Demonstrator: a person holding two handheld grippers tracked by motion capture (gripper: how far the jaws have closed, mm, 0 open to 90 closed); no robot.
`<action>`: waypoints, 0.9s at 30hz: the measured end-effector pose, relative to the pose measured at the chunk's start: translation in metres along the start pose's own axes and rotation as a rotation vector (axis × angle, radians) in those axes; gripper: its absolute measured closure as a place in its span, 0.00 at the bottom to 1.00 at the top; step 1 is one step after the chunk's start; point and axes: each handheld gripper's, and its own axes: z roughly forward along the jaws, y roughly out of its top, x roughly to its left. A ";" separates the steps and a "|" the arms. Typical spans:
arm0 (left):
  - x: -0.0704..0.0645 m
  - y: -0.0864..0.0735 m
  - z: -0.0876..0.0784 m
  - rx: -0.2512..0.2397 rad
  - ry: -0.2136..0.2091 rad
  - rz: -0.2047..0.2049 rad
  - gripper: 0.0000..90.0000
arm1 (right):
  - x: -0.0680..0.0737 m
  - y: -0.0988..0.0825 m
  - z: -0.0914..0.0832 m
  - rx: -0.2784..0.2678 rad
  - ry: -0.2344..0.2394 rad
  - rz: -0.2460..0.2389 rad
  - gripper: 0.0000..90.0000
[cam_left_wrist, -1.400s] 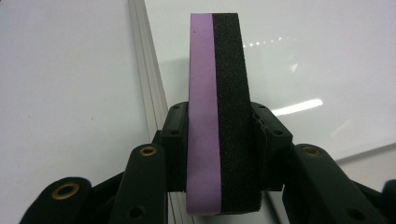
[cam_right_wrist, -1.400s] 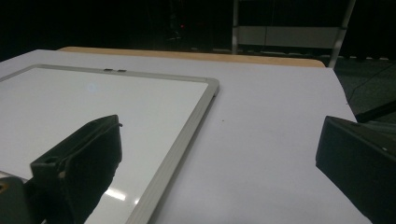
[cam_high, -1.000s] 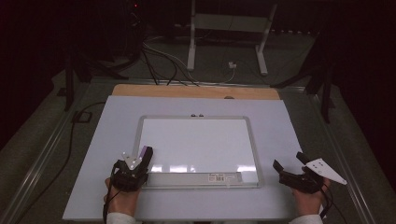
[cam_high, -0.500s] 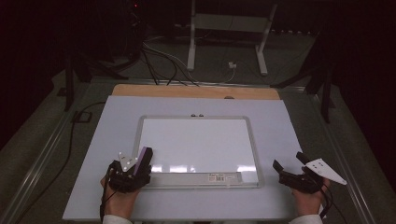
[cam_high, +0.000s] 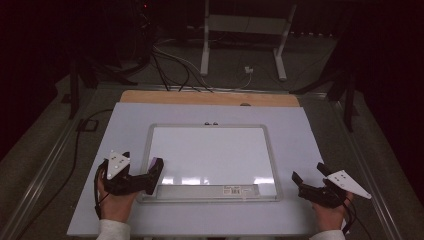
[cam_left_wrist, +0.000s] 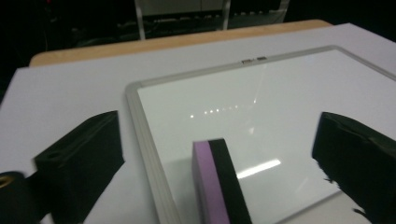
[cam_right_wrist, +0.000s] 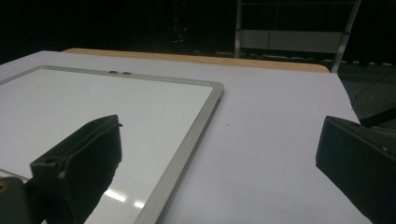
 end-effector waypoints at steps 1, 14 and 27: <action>0.002 0.000 -0.001 -0.008 -0.004 -0.002 0.02 | 0.000 0.000 0.000 0.000 0.001 -0.002 0.01; 0.029 -0.009 -0.006 -0.093 -0.028 0.011 0.01 | 0.002 0.000 0.000 -0.003 0.011 -0.007 0.01; 0.042 -0.021 -0.011 -0.126 0.004 -0.012 0.01 | 0.007 0.004 0.000 -0.018 0.045 -0.012 0.01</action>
